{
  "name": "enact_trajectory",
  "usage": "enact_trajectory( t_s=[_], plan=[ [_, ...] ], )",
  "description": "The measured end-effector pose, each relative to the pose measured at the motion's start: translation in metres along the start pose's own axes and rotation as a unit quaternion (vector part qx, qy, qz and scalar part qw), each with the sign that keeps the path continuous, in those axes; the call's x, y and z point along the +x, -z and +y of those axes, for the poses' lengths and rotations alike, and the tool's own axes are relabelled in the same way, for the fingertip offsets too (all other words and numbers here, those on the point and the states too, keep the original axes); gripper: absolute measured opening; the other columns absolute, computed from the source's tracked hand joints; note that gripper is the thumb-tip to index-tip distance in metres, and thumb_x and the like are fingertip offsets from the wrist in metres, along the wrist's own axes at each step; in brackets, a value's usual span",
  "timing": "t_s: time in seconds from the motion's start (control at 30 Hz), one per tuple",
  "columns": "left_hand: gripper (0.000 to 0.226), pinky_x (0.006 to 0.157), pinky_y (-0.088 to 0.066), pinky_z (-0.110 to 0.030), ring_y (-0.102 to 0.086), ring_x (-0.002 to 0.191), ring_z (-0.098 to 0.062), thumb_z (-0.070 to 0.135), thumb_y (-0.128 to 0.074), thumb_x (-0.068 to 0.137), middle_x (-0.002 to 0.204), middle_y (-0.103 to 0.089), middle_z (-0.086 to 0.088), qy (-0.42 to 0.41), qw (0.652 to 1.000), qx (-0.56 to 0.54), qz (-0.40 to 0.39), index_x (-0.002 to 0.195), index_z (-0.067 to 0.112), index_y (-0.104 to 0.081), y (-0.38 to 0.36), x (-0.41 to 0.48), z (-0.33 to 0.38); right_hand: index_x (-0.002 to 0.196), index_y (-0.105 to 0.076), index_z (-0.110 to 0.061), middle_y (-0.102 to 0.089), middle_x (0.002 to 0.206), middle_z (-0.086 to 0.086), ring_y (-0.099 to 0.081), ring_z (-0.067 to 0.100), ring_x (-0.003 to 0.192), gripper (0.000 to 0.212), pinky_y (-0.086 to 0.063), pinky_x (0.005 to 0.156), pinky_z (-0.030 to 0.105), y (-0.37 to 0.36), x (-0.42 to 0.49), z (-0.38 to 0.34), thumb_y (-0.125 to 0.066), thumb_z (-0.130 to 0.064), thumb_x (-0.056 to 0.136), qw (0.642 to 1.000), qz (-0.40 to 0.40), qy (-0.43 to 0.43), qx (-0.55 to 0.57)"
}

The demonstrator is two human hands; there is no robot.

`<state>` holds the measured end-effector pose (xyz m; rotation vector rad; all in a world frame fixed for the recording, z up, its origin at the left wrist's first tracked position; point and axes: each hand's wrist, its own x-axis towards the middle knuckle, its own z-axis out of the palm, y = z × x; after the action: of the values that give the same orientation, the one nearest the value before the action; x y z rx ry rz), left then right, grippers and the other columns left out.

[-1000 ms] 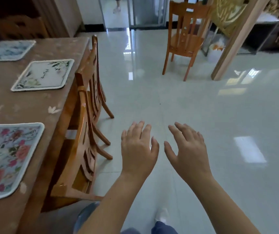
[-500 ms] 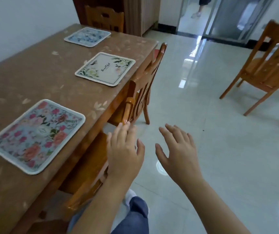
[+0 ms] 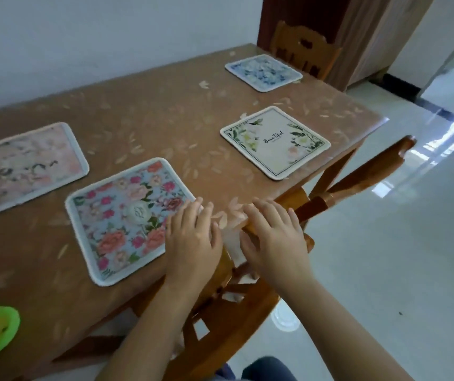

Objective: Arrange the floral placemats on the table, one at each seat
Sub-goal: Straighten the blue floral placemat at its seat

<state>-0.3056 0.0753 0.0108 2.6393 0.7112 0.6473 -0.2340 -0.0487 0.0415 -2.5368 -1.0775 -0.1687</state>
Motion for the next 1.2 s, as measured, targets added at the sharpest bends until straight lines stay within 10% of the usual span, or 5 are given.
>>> enact_trajectory(
  t_s=[0.63, 1.2],
  plan=[
    [0.036, 0.103, -0.035, -0.050, -0.048, 0.121, -0.030, 0.018, -0.059, 0.084, 0.124, -0.057, -0.013, 0.236, 0.964, 0.111, -0.048, 0.119, 0.009, -0.056, -0.048, -0.005, -0.114, 0.125, -0.049, -0.011, -0.054, 0.128, 0.009, -0.044, 0.029, 0.124, 0.043, -0.030, 0.106, 0.052, -0.122, 0.126, -0.018, -0.057, -0.029, 0.086, 0.939, -0.210, 0.267, 0.055],
    [0.020, 0.077, -0.050, -0.044, -0.043, 0.091, -0.021, 0.012, -0.081, 0.063, 0.086, -0.063, -0.012, 0.243, 0.968, 0.058, 0.010, 0.079, 0.009, -0.070, -0.087, -0.032, -0.148, 0.089, -0.061, -0.005, -0.062, 0.089, 0.016, -0.060, 0.037, 0.090, 0.033, -0.056, 0.067, 0.046, -0.201, 0.132, 0.010, -0.078, -0.015, 0.062, 0.887, -0.297, 0.338, 0.103]
  ],
)
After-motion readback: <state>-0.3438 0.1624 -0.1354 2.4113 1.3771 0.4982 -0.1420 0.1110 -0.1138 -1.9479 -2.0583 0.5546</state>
